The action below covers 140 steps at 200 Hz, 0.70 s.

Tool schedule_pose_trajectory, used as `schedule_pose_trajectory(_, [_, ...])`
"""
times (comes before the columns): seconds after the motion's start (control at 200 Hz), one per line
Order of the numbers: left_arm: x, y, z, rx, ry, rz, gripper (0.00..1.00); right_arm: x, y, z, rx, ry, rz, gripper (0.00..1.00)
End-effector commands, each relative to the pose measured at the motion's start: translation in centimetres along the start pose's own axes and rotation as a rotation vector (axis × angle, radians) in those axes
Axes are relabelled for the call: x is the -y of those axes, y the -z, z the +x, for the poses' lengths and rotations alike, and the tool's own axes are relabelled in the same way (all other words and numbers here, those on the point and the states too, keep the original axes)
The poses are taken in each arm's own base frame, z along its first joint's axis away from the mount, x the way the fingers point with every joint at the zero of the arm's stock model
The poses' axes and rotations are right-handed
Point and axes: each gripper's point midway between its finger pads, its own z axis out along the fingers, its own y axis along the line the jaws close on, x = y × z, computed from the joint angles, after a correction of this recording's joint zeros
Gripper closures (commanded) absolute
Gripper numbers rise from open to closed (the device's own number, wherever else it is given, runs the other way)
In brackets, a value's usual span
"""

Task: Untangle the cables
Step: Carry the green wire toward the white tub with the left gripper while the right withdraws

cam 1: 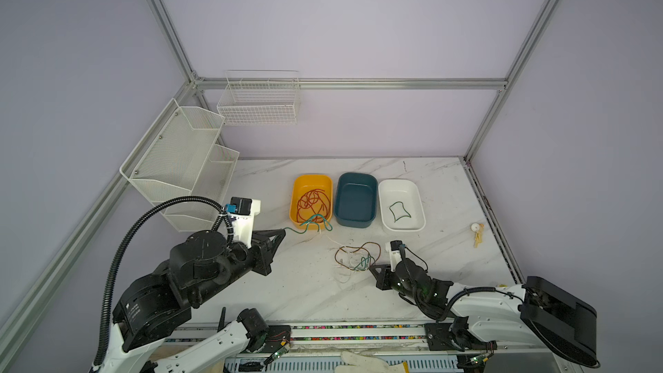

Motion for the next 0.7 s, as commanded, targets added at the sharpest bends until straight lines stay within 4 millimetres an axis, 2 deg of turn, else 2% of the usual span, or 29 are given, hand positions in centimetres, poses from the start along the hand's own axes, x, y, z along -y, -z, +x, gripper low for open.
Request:
schedule_pose_trajectory(0.0, [2.1, 0.8, -2.0, 0.046, 0.012, 0.089, 1.00, -1.7, 0.9, -0.9, 0.015, 0.065, -0.060, 0.81])
schedule_pose_trajectory(0.075, [2.7, -0.2, -1.5, 0.014, 0.024, 0.117, 1.00, -3.3, 1.9, -2.6, 0.068, 0.111, -0.091, 0.68])
schedule_pose_trajectory(0.25, [4.3, -1.6, -0.9, -0.031, 0.057, 0.184, 1.00, -8.2, 4.4, -6.8, 0.202, 0.213, -0.222, 0.52])
schedule_pose_trajectory(0.385, [5.2, -2.8, -0.5, -0.066, 0.076, 0.222, 1.00, -11.0, 3.9, -8.6, 0.235, 0.282, -0.256, 0.45])
schedule_pose_trajectory(0.51, [5.7, -3.6, -0.7, -0.065, 0.077, 0.234, 1.00, -11.8, 3.4, -9.7, 0.256, 0.296, -0.235, 0.46])
schedule_pose_trajectory(0.6, [6.5, -4.5, -1.2, -0.077, 0.052, 0.244, 1.00, -11.8, 4.6, -10.8, 0.313, 0.271, -0.240, 0.45])
schedule_pose_trajectory(0.695, [7.3, -5.9, -1.5, -0.093, 0.020, 0.254, 1.00, -10.8, 6.4, -11.9, 0.371, 0.217, -0.200, 0.43])
